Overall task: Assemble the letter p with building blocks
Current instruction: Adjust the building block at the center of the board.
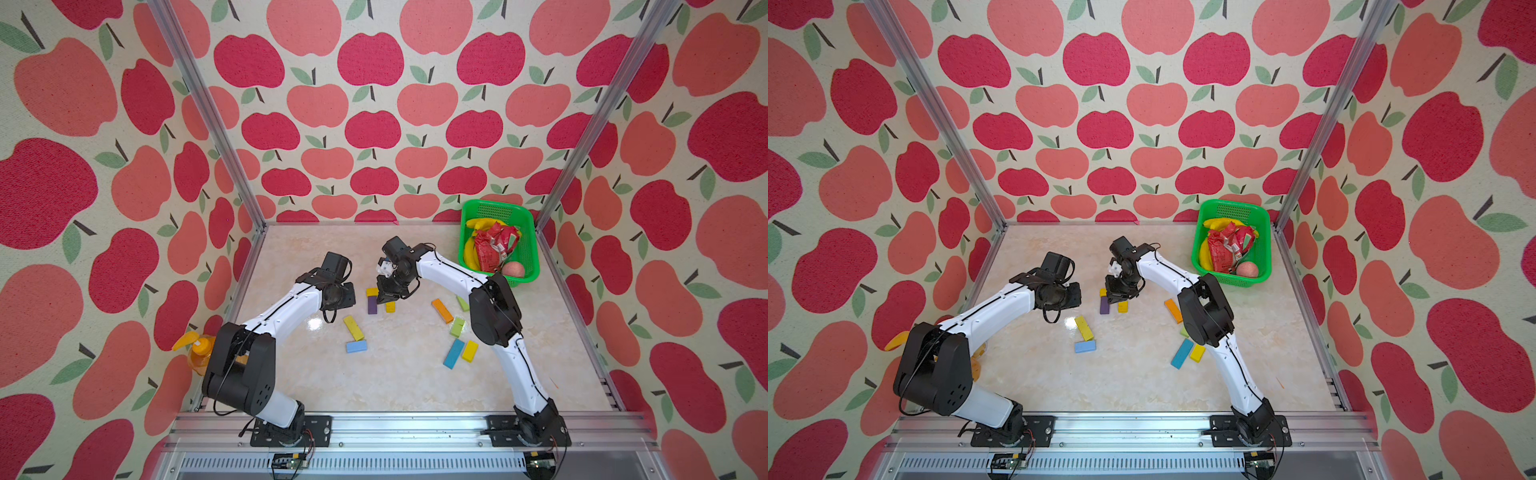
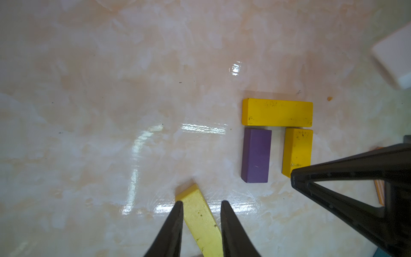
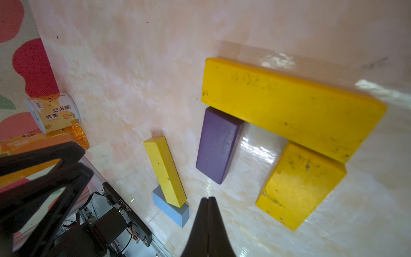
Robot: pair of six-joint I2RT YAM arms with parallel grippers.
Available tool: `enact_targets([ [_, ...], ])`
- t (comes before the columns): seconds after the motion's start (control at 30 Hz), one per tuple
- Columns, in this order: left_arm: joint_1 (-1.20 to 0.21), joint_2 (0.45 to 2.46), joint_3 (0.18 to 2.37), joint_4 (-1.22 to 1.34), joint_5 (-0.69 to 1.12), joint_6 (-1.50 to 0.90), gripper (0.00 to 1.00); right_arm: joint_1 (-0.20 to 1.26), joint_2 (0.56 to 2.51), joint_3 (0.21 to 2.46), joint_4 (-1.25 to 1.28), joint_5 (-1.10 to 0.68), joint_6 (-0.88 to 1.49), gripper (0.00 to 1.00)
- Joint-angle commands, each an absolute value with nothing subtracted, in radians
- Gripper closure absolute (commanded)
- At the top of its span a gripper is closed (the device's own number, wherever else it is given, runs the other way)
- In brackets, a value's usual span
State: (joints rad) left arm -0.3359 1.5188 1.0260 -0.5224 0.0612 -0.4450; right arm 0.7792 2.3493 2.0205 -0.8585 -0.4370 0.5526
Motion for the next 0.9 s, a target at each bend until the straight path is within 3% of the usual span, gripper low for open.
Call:
enact_targets([
  [0.0,-0.318,1.493,1.002,-0.493,0.087,-0.416,0.68,0.791,2.389,2.064,-0.922,-0.418,0.583,1.0],
  [0.87,-0.268,1.485,0.965,-0.476,0.121,-0.39,0.68,0.8,2.461,2.143,-0.989,-0.394,0.611,1.0],
])
